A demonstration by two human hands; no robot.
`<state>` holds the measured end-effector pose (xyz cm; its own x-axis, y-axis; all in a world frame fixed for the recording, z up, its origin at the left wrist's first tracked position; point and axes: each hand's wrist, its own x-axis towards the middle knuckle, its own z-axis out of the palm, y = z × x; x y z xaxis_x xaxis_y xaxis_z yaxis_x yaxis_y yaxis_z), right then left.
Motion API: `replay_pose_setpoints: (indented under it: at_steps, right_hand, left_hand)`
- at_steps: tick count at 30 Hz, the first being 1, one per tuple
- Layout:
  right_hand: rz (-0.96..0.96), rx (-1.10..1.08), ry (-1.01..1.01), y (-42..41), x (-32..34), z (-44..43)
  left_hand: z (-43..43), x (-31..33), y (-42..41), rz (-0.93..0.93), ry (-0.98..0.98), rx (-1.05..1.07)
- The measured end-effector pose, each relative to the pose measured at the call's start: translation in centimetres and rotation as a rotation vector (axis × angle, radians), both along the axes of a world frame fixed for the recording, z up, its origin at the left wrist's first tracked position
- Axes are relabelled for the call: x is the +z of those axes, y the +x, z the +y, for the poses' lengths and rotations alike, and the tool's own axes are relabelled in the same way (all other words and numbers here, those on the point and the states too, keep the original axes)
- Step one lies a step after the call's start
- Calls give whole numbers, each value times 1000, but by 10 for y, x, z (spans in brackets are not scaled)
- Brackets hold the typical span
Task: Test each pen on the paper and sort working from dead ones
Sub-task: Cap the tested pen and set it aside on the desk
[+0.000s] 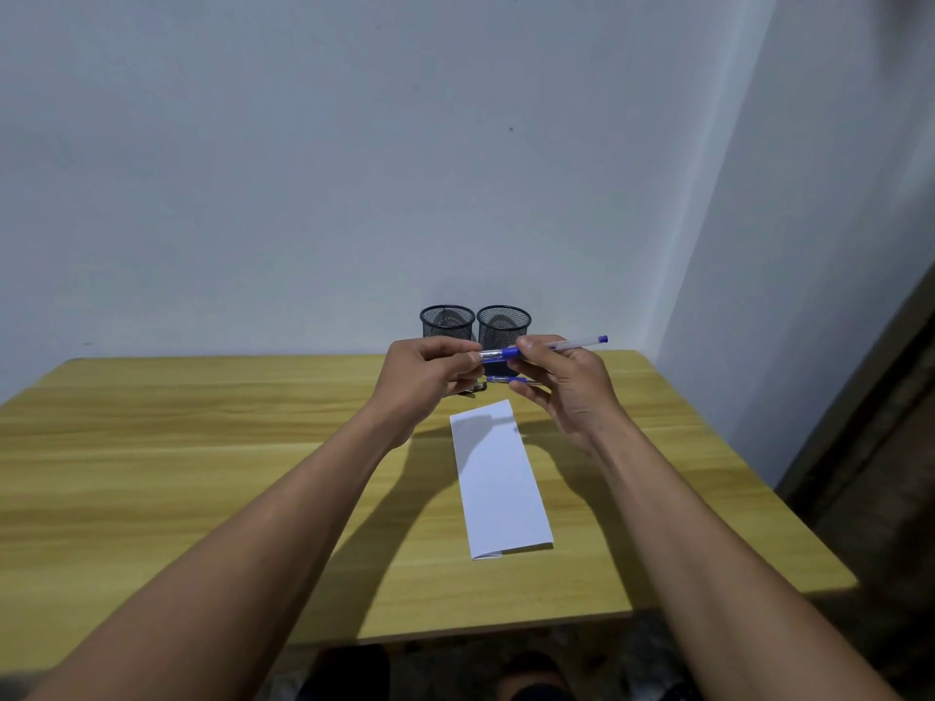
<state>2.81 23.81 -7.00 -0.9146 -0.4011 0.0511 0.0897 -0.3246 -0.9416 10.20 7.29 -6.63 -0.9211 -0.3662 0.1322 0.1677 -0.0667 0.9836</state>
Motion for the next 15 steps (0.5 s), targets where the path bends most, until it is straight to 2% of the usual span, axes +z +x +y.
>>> replay_pose_setpoints:
  at_steps: [10,15]
  right_hand:
    - [-50,-22,-98,6,-4,-8]
    - [18,25,27,6,-1,-7]
  left_hand:
    - [3,4,-1,11,66,-12]
    - [-5,-3,2,-4,19,-16]
